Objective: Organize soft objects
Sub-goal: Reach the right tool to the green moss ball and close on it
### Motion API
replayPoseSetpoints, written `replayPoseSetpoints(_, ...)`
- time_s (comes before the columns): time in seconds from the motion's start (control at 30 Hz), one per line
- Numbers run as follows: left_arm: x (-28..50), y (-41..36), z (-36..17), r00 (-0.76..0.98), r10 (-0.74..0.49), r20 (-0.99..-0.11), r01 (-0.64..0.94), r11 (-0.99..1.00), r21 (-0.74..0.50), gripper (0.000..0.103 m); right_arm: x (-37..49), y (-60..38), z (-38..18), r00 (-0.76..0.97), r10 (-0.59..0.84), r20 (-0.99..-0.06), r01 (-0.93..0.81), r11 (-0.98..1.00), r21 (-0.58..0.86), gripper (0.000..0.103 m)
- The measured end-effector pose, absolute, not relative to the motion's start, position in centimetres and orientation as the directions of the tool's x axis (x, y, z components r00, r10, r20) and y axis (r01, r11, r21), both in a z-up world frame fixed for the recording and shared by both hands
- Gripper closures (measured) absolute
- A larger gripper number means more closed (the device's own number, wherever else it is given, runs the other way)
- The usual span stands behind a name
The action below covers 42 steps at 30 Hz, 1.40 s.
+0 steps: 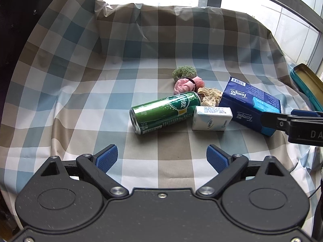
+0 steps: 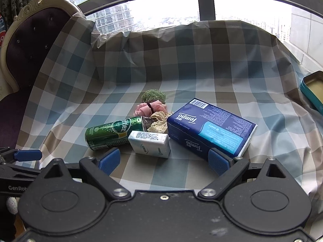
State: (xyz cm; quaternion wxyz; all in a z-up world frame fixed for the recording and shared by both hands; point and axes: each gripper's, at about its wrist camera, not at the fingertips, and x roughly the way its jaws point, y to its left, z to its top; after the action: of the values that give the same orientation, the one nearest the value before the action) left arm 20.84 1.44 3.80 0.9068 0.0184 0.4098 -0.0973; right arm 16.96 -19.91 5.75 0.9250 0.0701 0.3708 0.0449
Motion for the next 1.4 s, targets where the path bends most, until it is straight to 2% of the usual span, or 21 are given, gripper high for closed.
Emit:
replayPoseSetpoints(0.17, 22.2, 0.3, 3.0, 0.645, -0.204, -0.736, 0.223, 0.972, -0.074, 0.011, 20.2, -19.9, 5.6, 0.714, 0.128, -0.688, -0.017, 0.986, 0.166, 0.009)
replayPoseSetpoints(0.5, 23.2, -3.3, -0.3, 0.647, -0.227, -0.728, 0.328, 0.945, -0.004, 0.011, 26.7, -18.2, 6.2, 0.721, 0.118, -0.683, -0.045, 0.991, 0.124, 0.009)
replayPoseSetpoints(0.7, 22.1, -4.3, -1.2, 0.643, -0.276, -0.715, 0.391, 0.92, -0.003, 0.011, 31.8, -16.7, 5.9, 0.693, 0.164, -0.702, -0.074, 0.985, 0.157, 0.009)
replayPoseSetpoints(0.87, 21.5, -4.6, -1.8, 0.643, -0.289, -0.71, 0.407, 0.913, -0.003, 0.011, 36.3, -14.9, 4.7, 0.664, 0.184, -0.725, -0.085, 0.982, 0.171, 0.009)
replayPoseSetpoints(1.13, 21.2, -4.0, -2.2, 0.641, -0.308, -0.703, 0.4, 0.916, -0.036, 0.011, 41.5, -12.1, 2.0, 0.65, 0.147, -0.746, -0.11, 0.989, 0.099, 0.009)
replayPoseSetpoints(1.4, 21.2, -2.9, -2.3, 0.642, -0.313, -0.701, 0.385, 0.921, -0.058, 0.011, 45.6, -10.9, -1.7, 0.581, 0.099, -0.808, -0.111, 0.993, 0.042, 0.009)
